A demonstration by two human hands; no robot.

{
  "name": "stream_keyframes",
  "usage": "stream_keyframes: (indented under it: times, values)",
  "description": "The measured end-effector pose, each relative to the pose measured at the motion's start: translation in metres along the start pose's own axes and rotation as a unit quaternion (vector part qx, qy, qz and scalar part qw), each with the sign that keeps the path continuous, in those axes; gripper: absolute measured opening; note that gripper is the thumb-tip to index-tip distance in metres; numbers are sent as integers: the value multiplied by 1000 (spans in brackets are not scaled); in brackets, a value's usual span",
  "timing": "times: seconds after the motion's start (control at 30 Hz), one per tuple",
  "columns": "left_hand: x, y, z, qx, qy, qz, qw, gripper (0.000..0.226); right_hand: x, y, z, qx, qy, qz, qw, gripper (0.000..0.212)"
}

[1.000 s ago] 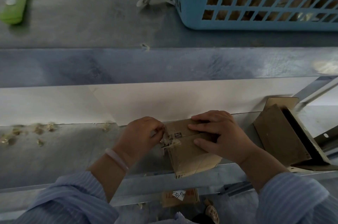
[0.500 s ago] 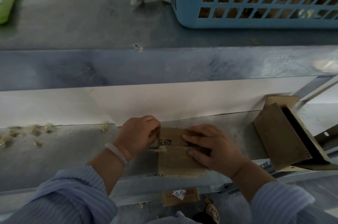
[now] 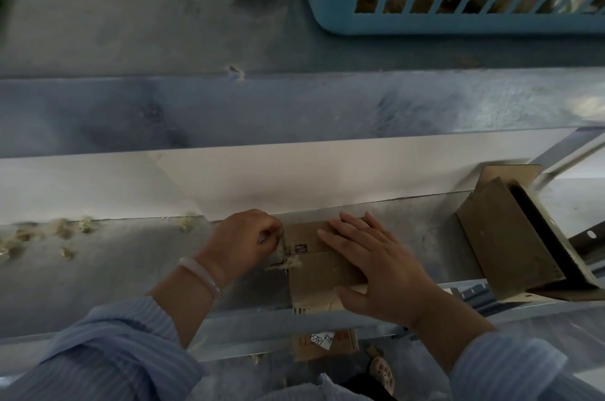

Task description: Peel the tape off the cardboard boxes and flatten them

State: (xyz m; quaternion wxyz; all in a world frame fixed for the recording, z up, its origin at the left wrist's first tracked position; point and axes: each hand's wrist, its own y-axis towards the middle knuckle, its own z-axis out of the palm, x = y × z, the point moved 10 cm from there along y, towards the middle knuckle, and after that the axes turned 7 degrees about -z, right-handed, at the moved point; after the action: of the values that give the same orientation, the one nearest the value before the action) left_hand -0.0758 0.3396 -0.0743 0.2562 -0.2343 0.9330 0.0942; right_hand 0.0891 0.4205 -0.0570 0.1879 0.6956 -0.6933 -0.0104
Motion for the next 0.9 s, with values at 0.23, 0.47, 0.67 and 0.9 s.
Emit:
stream_keyframes:
  times: [0.23, 0.47, 0.67, 0.9]
  values:
    - [-18, 4, -6, -32, 83, 78, 993, 11, -5, 0, 2, -23, 8, -8, 1000, 74]
    - [-31, 6, -8, -63, 149, 159, 974, 9, -7, -2, 1, -59, 23, -16, 998, 74]
    - [-32, 8, -27, -92, 79, 127, 985, 23, -15, 2, 6, -30, 35, 2, 999, 72]
    - [-27, 9, -27, -25, -9, 79, 997, 14, -13, 1, 5, -42, 32, -4, 999, 73]
